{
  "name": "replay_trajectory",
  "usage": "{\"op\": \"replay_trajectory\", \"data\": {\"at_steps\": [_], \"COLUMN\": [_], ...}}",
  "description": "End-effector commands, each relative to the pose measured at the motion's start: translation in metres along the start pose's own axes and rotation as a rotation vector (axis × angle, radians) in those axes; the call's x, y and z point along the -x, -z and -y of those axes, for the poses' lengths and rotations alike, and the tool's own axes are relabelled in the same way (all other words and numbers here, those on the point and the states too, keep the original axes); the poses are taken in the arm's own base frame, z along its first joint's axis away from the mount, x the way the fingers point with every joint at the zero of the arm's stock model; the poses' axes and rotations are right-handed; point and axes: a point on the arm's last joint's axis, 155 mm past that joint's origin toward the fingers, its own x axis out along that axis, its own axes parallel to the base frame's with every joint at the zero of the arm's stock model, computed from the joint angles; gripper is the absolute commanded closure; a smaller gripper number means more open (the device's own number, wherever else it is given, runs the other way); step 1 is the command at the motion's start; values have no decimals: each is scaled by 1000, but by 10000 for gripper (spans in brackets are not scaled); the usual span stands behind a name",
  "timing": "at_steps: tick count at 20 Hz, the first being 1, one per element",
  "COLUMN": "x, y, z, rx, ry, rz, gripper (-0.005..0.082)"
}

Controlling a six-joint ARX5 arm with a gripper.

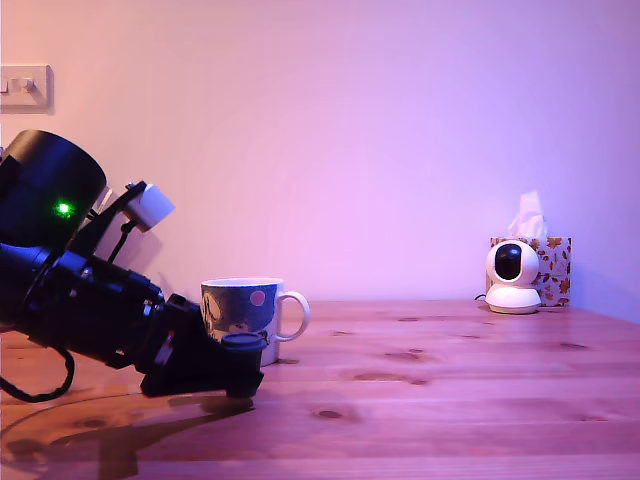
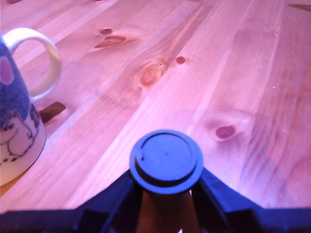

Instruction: Pick up the coffee capsules on the table and drop them inside the coffee cup

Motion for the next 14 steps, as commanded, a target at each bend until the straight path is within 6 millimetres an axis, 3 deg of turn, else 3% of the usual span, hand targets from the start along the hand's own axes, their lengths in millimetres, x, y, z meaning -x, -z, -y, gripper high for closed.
{"op": "replay_trajectory", "data": {"at_steps": [1,8,14], "x": [1,26,45], "y": [-18,-81,-142], "z": [-1,-3,-26], "rx": [-1,-95,-106], "ry": [1,-44,-114], "rz": [49,189,295], "gripper": [576,575,575]}}
